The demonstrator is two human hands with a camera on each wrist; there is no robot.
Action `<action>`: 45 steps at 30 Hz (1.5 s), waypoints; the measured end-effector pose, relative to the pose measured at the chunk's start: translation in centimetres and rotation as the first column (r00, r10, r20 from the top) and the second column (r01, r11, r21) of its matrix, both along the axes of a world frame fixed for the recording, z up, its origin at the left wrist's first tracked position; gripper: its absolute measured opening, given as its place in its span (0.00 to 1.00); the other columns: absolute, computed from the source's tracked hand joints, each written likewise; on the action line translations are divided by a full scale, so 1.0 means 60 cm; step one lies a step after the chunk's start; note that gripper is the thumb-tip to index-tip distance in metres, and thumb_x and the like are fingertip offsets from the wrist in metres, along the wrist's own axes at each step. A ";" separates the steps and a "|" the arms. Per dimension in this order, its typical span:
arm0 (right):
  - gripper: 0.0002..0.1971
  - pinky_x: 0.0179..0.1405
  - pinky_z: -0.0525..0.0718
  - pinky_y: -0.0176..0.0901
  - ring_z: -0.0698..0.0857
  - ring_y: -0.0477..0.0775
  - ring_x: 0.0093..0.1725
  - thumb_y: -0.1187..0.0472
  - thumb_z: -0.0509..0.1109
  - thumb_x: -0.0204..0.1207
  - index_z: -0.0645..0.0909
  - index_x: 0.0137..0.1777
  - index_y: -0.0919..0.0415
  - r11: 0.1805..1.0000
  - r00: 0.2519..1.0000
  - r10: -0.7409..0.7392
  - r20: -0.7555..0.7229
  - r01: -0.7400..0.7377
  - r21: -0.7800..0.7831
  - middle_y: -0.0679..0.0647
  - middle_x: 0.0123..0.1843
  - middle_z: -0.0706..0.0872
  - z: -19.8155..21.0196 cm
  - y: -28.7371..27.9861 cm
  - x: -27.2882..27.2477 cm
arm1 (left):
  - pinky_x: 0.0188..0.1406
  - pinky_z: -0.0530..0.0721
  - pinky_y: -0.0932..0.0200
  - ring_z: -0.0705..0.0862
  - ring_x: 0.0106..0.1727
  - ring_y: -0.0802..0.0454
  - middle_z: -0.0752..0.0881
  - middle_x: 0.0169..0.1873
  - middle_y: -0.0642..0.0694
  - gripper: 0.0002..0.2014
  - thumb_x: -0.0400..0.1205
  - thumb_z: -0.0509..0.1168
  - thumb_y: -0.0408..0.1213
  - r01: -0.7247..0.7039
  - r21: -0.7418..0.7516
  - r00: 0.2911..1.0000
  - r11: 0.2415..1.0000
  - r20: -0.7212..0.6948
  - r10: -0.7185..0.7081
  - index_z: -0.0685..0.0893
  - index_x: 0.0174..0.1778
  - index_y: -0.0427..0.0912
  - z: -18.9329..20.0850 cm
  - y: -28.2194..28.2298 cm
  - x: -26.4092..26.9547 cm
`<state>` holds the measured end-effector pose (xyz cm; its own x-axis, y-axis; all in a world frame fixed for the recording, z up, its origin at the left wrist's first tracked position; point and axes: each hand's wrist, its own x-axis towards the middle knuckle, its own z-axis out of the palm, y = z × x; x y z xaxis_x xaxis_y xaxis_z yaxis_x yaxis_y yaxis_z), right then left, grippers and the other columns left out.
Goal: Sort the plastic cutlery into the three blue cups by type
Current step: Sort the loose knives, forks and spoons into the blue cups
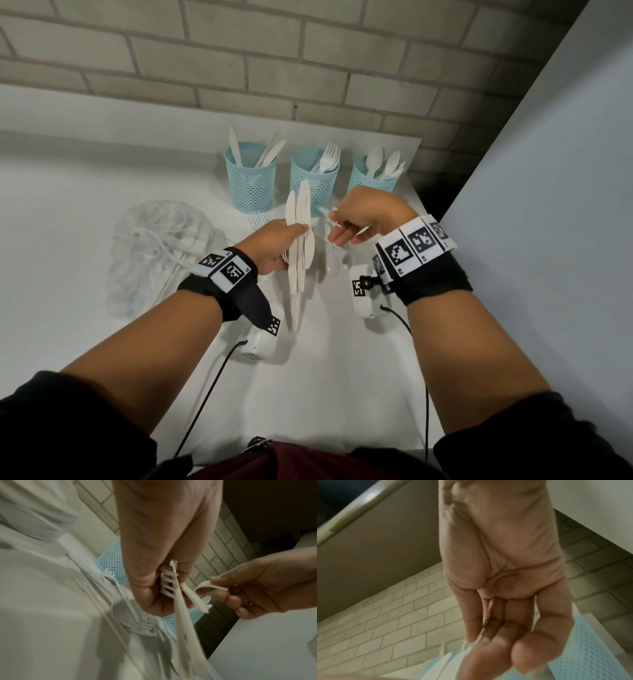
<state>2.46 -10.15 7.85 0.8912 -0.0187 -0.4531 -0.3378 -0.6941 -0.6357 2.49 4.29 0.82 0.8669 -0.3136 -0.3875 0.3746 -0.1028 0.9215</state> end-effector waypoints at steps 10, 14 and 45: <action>0.11 0.25 0.73 0.38 0.74 0.47 0.26 0.61 0.66 0.80 0.74 0.35 0.58 0.819 0.760 -0.486 0.431 0.225 0.528 0.53 0.29 0.79 0.049 -0.014 0.050 | 0.38 0.76 0.59 0.79 0.31 0.54 0.78 0.31 0.49 0.08 0.86 0.54 0.36 -0.137 -0.156 0.987 0.978 0.062 0.149 0.78 0.47 0.45 0.016 0.006 0.017; 0.10 0.26 0.73 0.36 0.77 0.45 0.29 0.60 0.59 0.83 0.69 0.38 0.53 0.756 0.570 -0.617 0.543 0.237 0.610 0.58 0.44 0.86 0.064 -0.011 0.105 | 0.36 0.77 0.61 0.79 0.31 0.55 0.78 0.30 0.49 0.09 0.87 0.54 0.38 -0.188 -0.220 0.971 0.957 0.107 0.215 0.80 0.47 0.46 0.015 0.014 0.022; 0.08 0.51 0.72 0.54 0.70 0.56 0.59 0.59 0.78 0.62 0.91 0.43 0.51 0.774 0.211 0.630 0.747 -0.090 -0.627 0.54 0.56 0.88 -0.067 0.011 0.121 | 0.31 0.81 0.60 0.80 0.29 0.54 0.83 0.35 0.47 0.03 0.82 0.65 0.37 -0.245 -0.377 0.969 0.893 -0.087 0.229 0.83 0.46 0.42 -0.007 0.029 0.045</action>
<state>9.74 -9.47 3.84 0.6310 0.5178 0.5777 0.6101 -0.7912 0.0427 5.18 6.06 0.40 0.9207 -0.2313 -0.3142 0.3802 0.3506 0.8559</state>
